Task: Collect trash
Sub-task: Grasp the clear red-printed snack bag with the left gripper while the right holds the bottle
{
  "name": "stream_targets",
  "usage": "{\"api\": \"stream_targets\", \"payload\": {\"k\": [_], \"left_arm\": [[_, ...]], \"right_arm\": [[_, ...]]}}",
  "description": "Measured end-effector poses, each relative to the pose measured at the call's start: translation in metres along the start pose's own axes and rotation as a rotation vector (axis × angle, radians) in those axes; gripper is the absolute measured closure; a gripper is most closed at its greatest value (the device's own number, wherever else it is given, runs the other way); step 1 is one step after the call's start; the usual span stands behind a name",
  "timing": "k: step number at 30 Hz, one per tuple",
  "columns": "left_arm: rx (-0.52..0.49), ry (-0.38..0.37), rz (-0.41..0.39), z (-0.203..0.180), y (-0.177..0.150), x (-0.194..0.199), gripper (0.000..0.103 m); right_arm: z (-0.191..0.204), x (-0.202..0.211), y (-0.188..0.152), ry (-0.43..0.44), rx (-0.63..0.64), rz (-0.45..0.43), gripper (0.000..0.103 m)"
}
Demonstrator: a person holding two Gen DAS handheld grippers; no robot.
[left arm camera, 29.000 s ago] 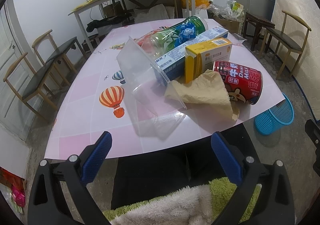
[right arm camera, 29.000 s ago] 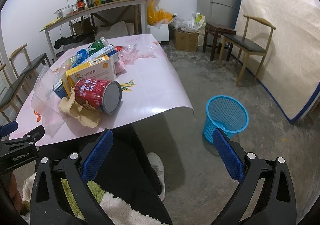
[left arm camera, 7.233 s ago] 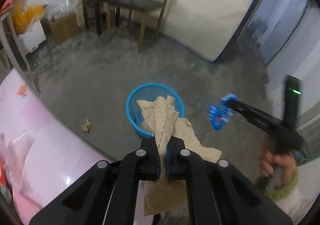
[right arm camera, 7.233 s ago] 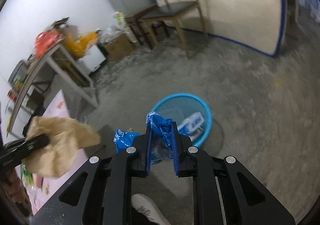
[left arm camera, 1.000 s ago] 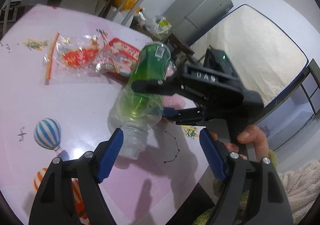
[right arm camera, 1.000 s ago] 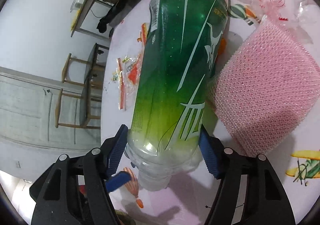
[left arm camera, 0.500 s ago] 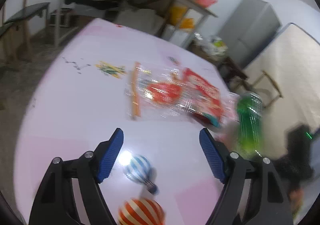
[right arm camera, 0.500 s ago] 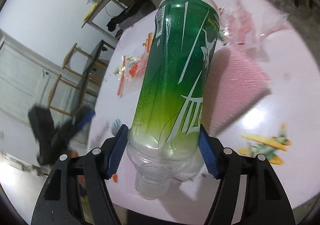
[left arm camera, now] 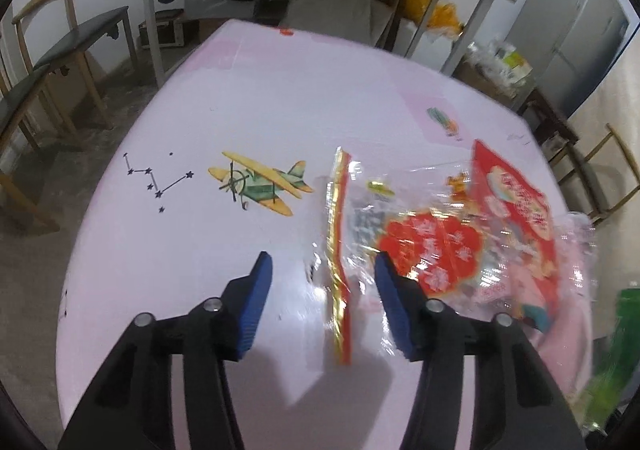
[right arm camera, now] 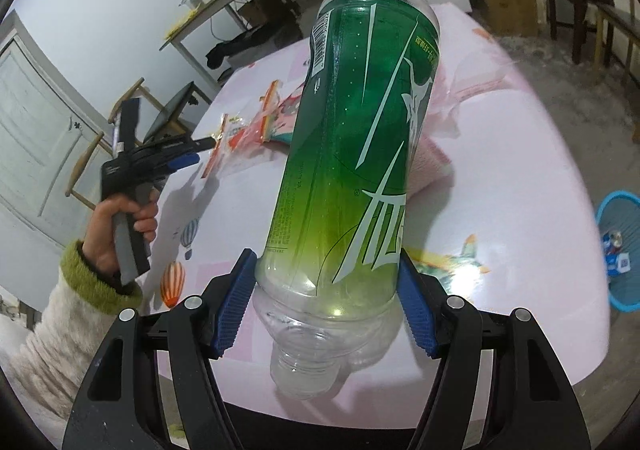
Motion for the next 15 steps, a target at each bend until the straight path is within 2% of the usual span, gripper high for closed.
{"api": "stream_targets", "payload": {"k": [4, 6, 9, 15], "left_arm": [[-0.04, 0.063, 0.0, 0.0, 0.002, -0.009, 0.067], [-0.056, 0.063, 0.002, -0.003, 0.001, -0.01, 0.08], [-0.094, 0.079, 0.004, -0.009, -0.002, -0.011, 0.088], [-0.097, 0.055, -0.017, -0.011, -0.004, -0.002, 0.092]], "right_arm": [[-0.007, -0.001, 0.003, 0.009, -0.021, -0.009, 0.038], [-0.01, -0.001, 0.003, 0.008, -0.027, -0.012, 0.039], [-0.009, -0.006, 0.006, 0.011, -0.042, -0.009, 0.039], [-0.015, -0.007, 0.009, 0.012, -0.072, -0.009, 0.039]]}}
Point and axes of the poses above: each gripper's, at about its wrist camera, not at the fingertips, and x roughly against the way its jaws point, z to its left, y to its top, the point moved 6 cm from there along -x, roughly the way its jaws point, and after that the axes turned 14 degrees about -y, right-handed, at the moved point
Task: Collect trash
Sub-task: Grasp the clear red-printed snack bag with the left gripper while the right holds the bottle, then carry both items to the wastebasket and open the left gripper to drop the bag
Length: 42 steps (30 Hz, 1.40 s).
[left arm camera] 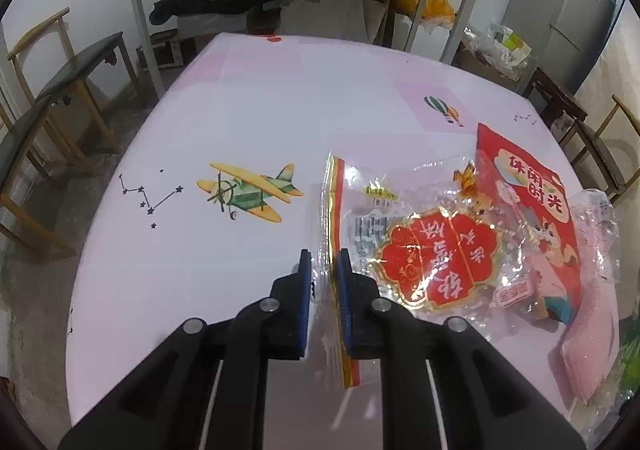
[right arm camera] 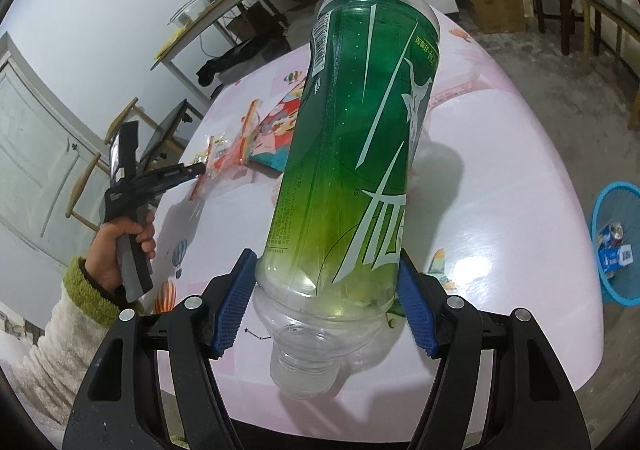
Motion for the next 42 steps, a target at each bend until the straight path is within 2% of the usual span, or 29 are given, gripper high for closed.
{"api": "stream_targets", "payload": {"k": [5, 13, 26, 34, 38, 42], "left_arm": [[0.011, -0.034, -0.038, -0.007, -0.003, 0.017, 0.093], [0.012, -0.118, -0.141, -0.026, -0.007, 0.073, 0.094], [-0.109, -0.252, -0.268, -0.092, -0.016, 0.166, 0.094], [-0.198, -0.349, -0.267, -0.156, -0.02, 0.181, 0.096], [-0.258, -0.399, -0.248, -0.2, -0.022, 0.175, 0.099], [-0.331, -0.401, -0.229, -0.233, -0.025, 0.158, 0.099]], "right_arm": [[-0.005, 0.0, 0.003, -0.009, -0.021, -0.006, 0.039], [-0.007, 0.007, -0.001, -0.015, -0.029, -0.02, 0.039], [-0.011, 0.028, -0.006, 0.006, -0.026, -0.074, 0.039], [-0.036, 0.048, -0.01, -0.002, -0.07, -0.112, 0.039], [-0.066, 0.065, -0.014, -0.03, -0.126, -0.143, 0.039], [-0.102, 0.077, -0.02, -0.058, -0.207, -0.155, 0.039]]}}
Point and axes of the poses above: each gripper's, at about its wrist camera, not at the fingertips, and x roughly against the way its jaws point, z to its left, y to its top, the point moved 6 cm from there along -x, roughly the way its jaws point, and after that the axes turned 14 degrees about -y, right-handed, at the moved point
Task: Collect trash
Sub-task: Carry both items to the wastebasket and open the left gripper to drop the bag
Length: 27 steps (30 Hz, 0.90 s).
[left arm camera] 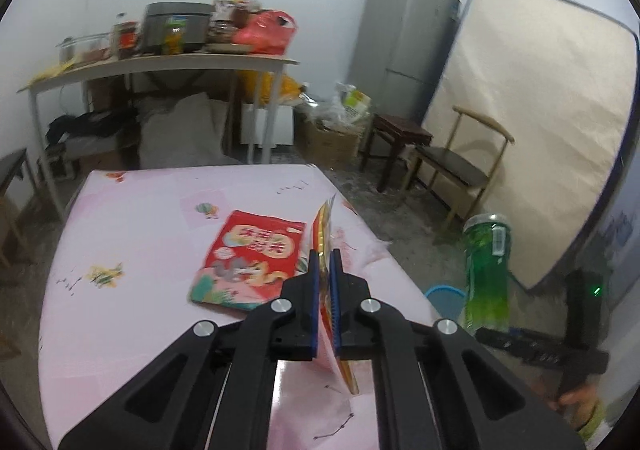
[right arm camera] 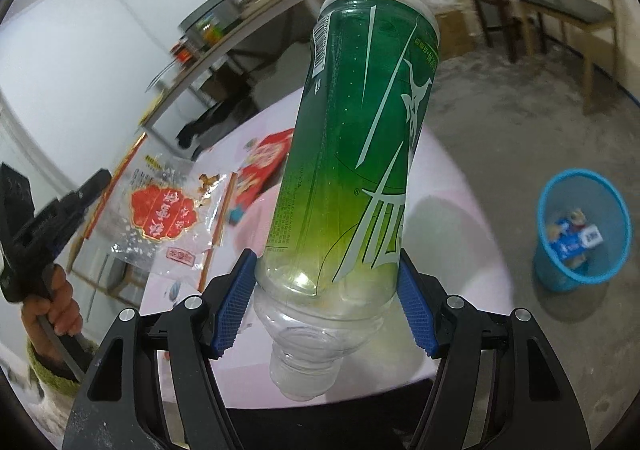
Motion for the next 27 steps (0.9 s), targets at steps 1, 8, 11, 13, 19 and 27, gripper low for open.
{"api": "stream_targets", "payload": {"k": [1, 8, 11, 13, 19, 27], "left_arm": [[0.006, -0.015, 0.018, -0.004, -0.003, -0.009, 0.099], [0.012, -0.084, 0.038, -0.032, -0.002, -0.026, 0.099], [-0.005, -0.131, 0.024, -0.054, 0.006, -0.033, 0.1], [-0.023, -0.171, 0.021, -0.071, 0.014, -0.043, 0.1], [-0.089, -0.327, 0.113, -0.147, 0.023, -0.113, 0.1], [-0.13, -0.395, 0.408, -0.232, -0.026, -0.259, 0.099]], "right_arm": [[-0.007, 0.002, 0.0, -0.007, -0.015, -0.003, 0.039], [-0.054, 0.024, 0.007, -0.075, -0.1, -0.064, 0.039], [-0.092, 0.034, 0.012, -0.133, -0.177, -0.101, 0.039], [-0.12, 0.046, 0.01, -0.18, -0.234, -0.129, 0.039], [-0.214, 0.077, -0.012, -0.333, -0.408, -0.171, 0.039], [-0.28, 0.038, -0.065, -0.315, -0.59, -0.031, 0.039]]}}
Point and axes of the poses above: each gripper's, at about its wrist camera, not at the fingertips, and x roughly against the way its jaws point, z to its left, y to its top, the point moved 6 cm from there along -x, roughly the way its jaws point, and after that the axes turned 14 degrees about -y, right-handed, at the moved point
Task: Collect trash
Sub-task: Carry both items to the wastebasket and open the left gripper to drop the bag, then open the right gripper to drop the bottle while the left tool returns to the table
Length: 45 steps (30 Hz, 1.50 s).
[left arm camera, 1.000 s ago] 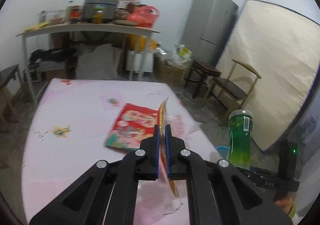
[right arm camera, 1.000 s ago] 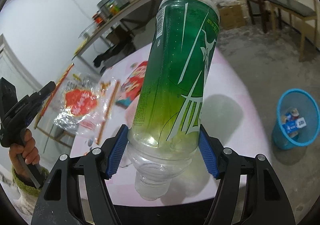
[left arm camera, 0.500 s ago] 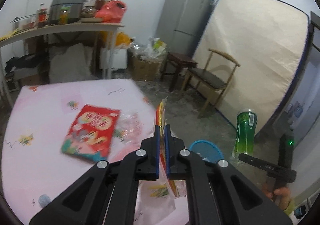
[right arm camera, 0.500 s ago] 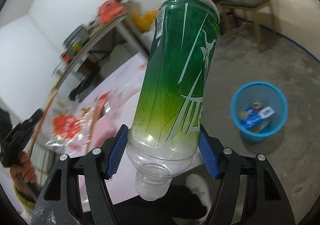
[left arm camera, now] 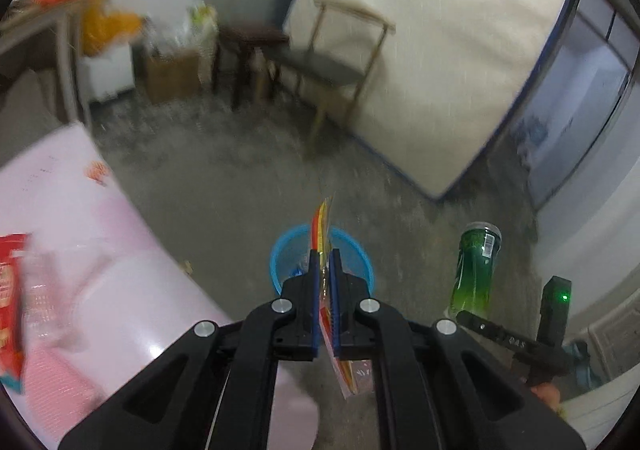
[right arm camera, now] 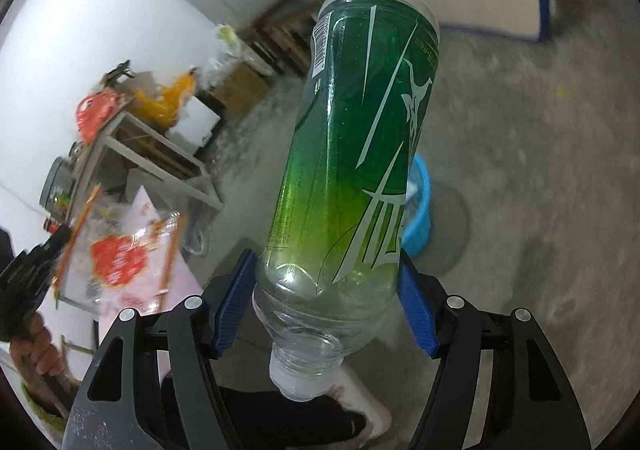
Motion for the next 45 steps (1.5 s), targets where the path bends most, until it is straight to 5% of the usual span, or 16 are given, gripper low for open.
{"api": "stream_targets", "payload": {"k": [5, 10, 13, 15, 18, 28, 39, 45], "left_arm": [[0.004, 0.035, 0.153, 0.005, 0.005, -0.102, 0.099], [0.064, 0.017, 0.16, 0.011, 0.026, -0.165, 0.098], [0.048, 0.016, 0.134, 0.017, 0.033, -0.196, 0.093], [0.048, 0.045, 0.201, 0.028, 0.024, -0.221, 0.078], [0.073, 0.113, 0.281, 0.047, 0.006, -0.235, 0.077], [0.022, 0.108, 0.215, 0.048, 0.008, -0.138, 0.076], [0.017, 0.098, 0.038, 0.047, -0.017, 0.024, 0.052], [0.02, 0.148, -0.024, 0.056, -0.054, 0.086, 0.049]], "right_arm": [[-0.009, -0.046, -0.017, 0.009, -0.035, 0.107, 0.039], [-0.009, -0.07, -0.012, -0.002, -0.044, 0.147, 0.039], [-0.016, -0.072, 0.002, -0.012, -0.046, 0.154, 0.039], [-0.019, -0.073, 0.0, -0.019, -0.045, 0.159, 0.039], [-0.013, -0.074, -0.002, -0.036, -0.032, 0.161, 0.039], [-0.014, -0.088, 0.004, -0.067, 0.008, 0.164, 0.039], [0.002, -0.113, 0.029, -0.067, 0.023, 0.135, 0.038], [0.038, -0.168, 0.041, -0.181, 0.246, 0.158, 0.038]]}}
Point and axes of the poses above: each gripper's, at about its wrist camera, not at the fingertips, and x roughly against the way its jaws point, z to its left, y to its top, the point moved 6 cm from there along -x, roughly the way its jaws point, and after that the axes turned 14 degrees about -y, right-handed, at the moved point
